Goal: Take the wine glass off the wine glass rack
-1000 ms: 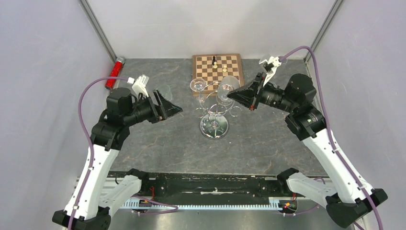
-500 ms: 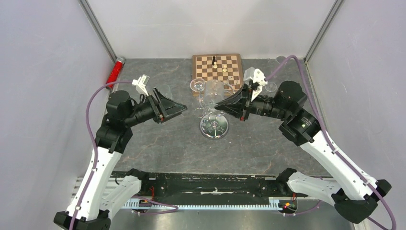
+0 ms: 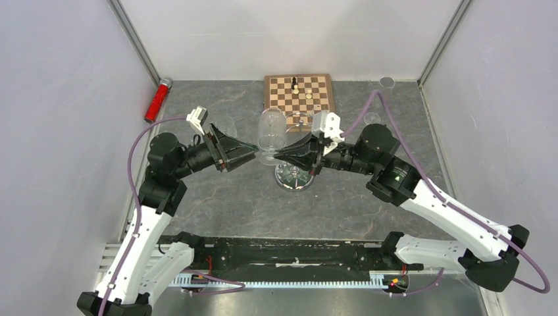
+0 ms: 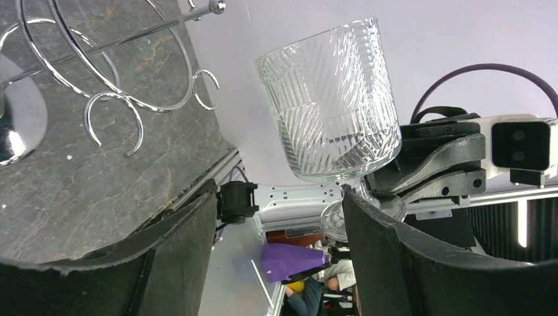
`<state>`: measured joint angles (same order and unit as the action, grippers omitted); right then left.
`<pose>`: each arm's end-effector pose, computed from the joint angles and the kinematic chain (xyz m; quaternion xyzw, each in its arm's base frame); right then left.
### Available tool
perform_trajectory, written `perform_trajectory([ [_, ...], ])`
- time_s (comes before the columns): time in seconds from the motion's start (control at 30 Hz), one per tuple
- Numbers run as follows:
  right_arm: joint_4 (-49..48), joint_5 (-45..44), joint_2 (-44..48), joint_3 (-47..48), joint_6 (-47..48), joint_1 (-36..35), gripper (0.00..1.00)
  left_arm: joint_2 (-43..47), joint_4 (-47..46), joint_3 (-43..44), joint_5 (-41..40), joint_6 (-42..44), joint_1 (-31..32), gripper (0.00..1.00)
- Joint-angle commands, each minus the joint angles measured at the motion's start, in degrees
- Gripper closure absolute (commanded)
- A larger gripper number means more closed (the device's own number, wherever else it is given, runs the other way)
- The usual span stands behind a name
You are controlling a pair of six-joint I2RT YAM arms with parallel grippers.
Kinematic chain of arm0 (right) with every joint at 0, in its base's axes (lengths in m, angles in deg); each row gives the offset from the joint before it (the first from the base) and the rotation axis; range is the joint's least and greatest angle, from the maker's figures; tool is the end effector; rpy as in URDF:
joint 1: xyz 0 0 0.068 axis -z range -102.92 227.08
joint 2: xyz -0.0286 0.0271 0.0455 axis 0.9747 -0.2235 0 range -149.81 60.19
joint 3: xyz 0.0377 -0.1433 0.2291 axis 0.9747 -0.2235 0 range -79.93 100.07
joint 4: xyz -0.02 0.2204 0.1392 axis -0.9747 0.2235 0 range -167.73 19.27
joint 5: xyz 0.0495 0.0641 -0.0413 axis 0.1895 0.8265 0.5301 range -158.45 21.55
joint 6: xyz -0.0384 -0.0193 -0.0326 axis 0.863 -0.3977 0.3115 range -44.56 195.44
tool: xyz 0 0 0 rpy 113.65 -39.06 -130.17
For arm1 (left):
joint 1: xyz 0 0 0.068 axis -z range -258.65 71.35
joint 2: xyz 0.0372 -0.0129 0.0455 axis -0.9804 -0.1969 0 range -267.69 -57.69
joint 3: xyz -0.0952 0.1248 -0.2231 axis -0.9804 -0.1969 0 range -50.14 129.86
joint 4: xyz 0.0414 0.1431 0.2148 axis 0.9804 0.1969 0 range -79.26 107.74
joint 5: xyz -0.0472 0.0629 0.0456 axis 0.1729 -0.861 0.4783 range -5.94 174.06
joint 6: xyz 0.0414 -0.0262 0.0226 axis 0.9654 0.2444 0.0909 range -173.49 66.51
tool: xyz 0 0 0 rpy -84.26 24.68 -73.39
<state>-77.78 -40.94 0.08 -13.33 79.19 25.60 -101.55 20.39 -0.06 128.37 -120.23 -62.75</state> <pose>0.1304 0.1902 0.4417 -0.4569 0.4906 0.4381 0.5989 0.1528 -0.0693 0.3767 -0.0559 0.7199 -0.6254 0.2957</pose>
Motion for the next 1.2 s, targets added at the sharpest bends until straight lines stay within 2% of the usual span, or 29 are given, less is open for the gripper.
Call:
perform_trajectory([
  [0.0, -8.83, -5.79, -0.56, 0.80, 4.75, -2.71, 1.00, 1.27, -6.13, -1.57, 2.82, -4.64, 0.18, 0.24],
  [0.57, -17.53, -8.07, -1.14, -5.02, 6.97, -7.18, 1.00, 4.09, -14.65, -5.81, 3.36, -12.50, 0.18, 0.27],
  [1.17, -24.25, -7.27, -3.03, -6.61, 6.93, -9.12, 1.00, 4.79, -23.09, -9.06, 5.44, -19.57, 0.27, 0.39],
])
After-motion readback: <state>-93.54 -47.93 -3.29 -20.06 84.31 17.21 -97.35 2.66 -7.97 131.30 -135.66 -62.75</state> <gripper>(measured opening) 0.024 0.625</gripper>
